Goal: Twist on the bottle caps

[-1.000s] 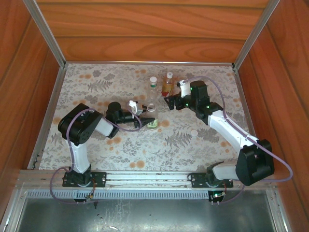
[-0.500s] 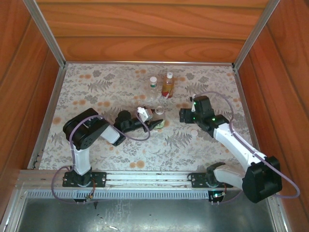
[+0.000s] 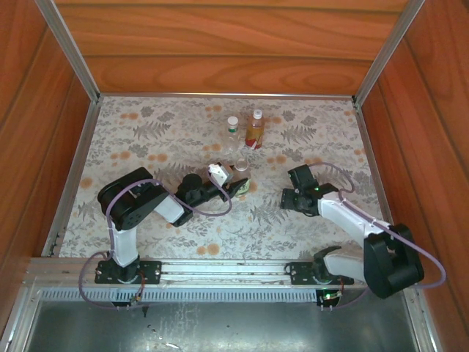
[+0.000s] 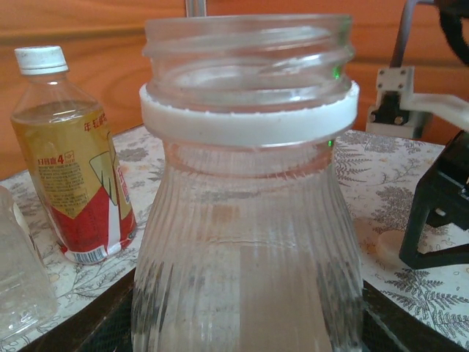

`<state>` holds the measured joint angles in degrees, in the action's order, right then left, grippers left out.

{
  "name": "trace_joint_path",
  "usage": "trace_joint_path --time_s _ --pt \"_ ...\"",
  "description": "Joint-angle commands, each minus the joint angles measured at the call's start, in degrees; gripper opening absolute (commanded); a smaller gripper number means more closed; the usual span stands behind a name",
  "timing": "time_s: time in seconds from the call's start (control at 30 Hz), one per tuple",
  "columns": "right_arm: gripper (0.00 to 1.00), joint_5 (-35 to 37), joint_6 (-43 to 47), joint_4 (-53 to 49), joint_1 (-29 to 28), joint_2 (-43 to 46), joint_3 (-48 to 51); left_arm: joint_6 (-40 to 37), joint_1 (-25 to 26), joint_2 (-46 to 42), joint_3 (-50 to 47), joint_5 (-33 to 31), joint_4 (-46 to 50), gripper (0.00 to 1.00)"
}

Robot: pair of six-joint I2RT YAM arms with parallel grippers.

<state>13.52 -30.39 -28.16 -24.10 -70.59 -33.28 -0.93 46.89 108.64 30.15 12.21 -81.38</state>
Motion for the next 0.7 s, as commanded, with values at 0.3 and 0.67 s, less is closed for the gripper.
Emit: trace_joint_path --time_s 0.3,0.67 --pt "0.64 2.2 -0.8 4.9 2.7 -6.4 -1.3 0.8 0.3 -0.3 -0.7 0.9 3.7 0.53" --pt "0.51 0.2 0.7 7.1 4.1 -8.2 -1.4 1.1 0.3 0.3 0.1 2.2 4.7 0.53"
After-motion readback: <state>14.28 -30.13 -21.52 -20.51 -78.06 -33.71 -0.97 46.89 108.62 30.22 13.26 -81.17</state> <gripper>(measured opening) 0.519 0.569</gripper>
